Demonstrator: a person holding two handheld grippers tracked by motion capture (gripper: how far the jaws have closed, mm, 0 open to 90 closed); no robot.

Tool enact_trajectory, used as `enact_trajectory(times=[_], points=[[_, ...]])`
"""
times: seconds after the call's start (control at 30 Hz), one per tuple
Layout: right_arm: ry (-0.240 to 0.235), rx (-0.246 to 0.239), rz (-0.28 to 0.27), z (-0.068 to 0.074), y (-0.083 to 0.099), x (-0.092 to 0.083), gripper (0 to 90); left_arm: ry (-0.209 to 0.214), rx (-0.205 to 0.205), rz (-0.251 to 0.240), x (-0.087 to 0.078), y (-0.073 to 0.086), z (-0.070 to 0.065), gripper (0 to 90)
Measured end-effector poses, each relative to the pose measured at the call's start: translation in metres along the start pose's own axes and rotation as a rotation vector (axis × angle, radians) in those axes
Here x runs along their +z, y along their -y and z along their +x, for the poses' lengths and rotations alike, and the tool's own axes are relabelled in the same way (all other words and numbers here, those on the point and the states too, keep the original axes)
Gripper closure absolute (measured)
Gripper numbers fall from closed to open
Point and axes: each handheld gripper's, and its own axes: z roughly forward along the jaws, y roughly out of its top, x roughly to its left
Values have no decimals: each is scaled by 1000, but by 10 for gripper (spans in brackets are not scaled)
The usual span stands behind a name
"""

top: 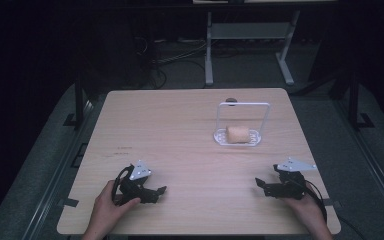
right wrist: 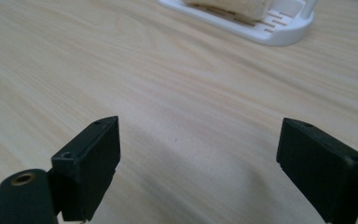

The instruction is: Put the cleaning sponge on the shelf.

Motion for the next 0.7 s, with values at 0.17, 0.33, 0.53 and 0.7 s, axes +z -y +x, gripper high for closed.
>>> enact_trajectory(times=[0.17,0.33,0.53,0.7], points=[[-6,-8,41,2,6,4,129,0,0,0,0,0,0,128],[3,-39,88,4,6,7,129,0,-3,-3,0,0,0,128],[0,-44,90,5,6,7,127,0,-4,-4,0,0,0,128],[0,-41,91,5,6,7,127,-2,-3,-2,0,0,-1,128]])
